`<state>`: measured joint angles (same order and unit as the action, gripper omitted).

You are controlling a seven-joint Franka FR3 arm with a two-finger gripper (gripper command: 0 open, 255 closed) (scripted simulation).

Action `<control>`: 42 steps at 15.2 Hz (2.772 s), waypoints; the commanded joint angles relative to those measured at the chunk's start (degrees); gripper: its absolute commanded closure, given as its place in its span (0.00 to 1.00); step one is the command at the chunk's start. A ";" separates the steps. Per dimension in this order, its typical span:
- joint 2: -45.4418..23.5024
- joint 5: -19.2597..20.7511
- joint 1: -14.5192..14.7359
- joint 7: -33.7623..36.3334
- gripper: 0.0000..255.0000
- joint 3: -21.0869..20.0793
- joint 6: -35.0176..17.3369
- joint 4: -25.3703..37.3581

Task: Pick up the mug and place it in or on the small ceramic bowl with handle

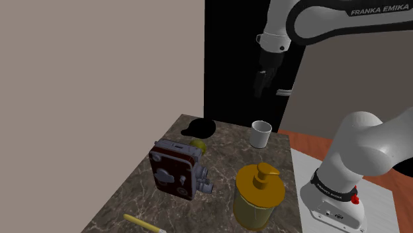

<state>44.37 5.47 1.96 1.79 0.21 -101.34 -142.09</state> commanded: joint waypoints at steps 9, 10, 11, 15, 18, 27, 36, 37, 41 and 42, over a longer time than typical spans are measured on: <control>-0.26 -0.79 2.47 -1.06 0.00 -0.27 -15.04 -18.00; -0.77 -0.85 2.73 -1.16 0.00 -0.30 -16.78 -19.55; -1.39 -0.90 2.99 -1.25 0.00 -0.32 -18.57 -21.06; -2.80 -0.66 2.83 -1.18 0.00 -0.21 -21.71 -22.80; -4.42 -0.39 2.63 -1.09 0.00 -0.10 -24.86 -24.32; -5.38 -0.24 2.51 -1.03 0.00 -0.06 -26.56 -25.07; -5.38 -0.24 2.51 -1.03 1.00 -0.06 -26.57 -25.07; -5.38 -0.24 2.50 -1.04 1.00 -0.05 -26.57 -25.07; -3.07 -0.49 2.65 -1.35 1.00 -0.04 -22.30 -23.11; -2.57 -0.55 2.69 -1.43 1.00 -0.04 -21.28 -22.58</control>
<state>41.31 4.93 4.66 0.50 0.12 -123.63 -165.18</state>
